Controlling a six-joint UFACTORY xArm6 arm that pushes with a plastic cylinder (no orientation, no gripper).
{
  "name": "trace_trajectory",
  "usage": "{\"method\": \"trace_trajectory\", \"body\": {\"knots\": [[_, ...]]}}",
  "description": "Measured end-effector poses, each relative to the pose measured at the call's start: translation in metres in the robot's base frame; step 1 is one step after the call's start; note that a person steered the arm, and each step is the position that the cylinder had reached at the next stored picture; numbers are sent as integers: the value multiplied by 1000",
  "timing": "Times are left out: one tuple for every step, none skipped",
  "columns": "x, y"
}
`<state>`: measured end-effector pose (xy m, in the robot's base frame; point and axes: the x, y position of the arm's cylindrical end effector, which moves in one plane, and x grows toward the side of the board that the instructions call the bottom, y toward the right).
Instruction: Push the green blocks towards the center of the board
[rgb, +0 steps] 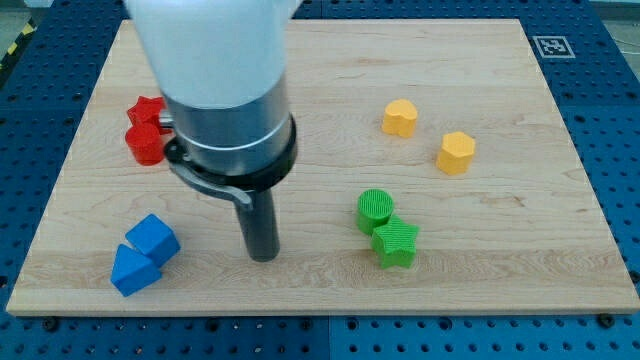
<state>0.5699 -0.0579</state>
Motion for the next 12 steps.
{"method": "trace_trajectory", "body": {"knots": [[0,1],[0,1],[2,3],[19,32],[41,56],[48,65],[48,108],[48,114],[48,126],[48,149],[40,154],[23,159]]}}
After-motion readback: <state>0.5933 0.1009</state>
